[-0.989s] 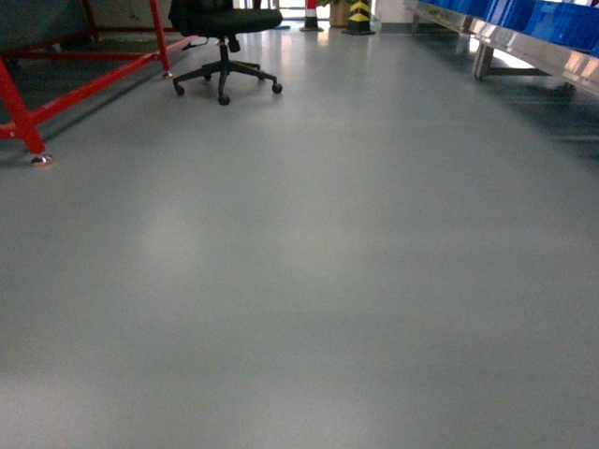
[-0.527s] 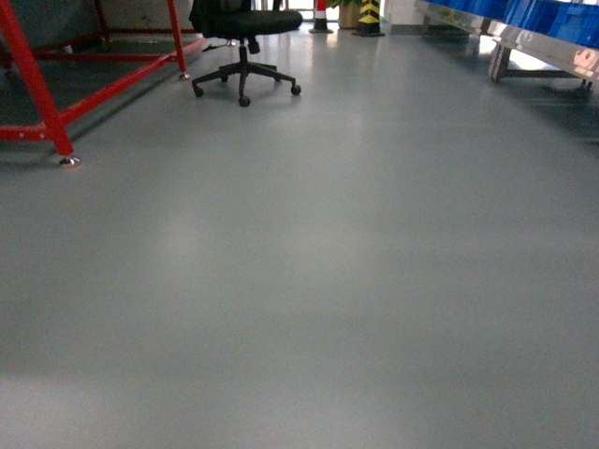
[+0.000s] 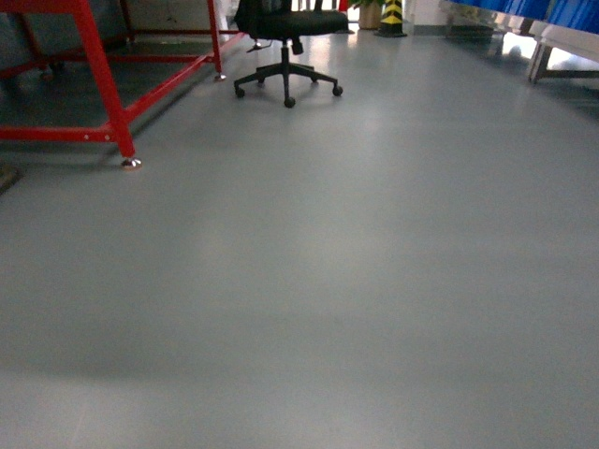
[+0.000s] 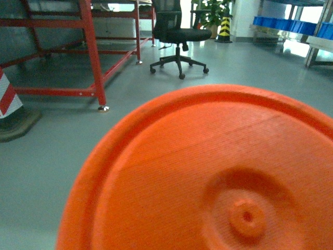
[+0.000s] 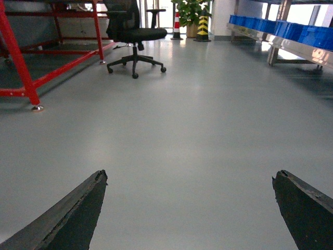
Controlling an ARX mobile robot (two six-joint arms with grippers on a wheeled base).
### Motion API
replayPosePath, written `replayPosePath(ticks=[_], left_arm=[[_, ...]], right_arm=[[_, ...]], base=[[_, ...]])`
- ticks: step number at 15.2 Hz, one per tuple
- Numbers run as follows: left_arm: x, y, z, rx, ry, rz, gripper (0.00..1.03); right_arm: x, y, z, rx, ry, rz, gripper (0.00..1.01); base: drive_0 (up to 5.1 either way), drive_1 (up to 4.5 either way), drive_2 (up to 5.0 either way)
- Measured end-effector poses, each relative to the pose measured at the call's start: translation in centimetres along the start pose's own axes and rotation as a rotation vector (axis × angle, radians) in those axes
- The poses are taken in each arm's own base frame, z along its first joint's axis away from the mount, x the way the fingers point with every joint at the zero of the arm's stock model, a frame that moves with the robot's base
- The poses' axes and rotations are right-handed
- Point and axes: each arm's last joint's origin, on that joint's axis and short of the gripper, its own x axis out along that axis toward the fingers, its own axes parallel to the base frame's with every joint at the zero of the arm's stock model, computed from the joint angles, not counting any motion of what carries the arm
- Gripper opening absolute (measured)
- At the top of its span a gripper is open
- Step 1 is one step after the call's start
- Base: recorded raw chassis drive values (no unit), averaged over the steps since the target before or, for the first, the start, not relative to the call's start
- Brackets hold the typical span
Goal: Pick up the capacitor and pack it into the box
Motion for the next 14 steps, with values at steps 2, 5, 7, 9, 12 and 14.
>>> replayPosePath(ticks=[2, 5, 7, 9, 12, 14], left_arm=[[0.0, 0.0, 0.01, 0.0, -0.002, 0.0, 0.44], [0.0, 0.0, -0.01, 0.0, 0.001, 0.0, 0.44], [0.0, 0.0, 0.01, 0.0, -0.001, 0.0, 0.44], [0.0, 0.0, 0.03, 0.0, -0.003, 0.001, 0.44], [0.0, 0.0, 0.01, 0.0, -0.001, 0.0, 0.44], [0.0, 0.0, 0.01, 0.0, -0.001, 0.0, 0.44]], right_arm=[[0.0, 0.0, 0.01, 0.0, -0.001, 0.0, 0.98], [0.0, 0.0, -0.02, 0.0, 0.002, -0.001, 0.98], [0.0, 0.0, 0.02, 0.0, -0.002, 0.0, 0.98], [0.0, 0.0, 0.01, 0.0, -0.002, 0.0, 0.98], [0.0, 0.0, 0.02, 0.0, -0.002, 0.0, 0.98], [0.0, 0.0, 0.0, 0.0, 0.0, 0.0, 0.98]], base=[[-5.0, 2.42, 2.4], [-5.0, 2.48, 2.5], [-5.0, 2.49, 2.5], [-5.1, 2.4, 2.4], [-5.0, 2.41, 2.4], [-5.2, 2.29, 2.3]])
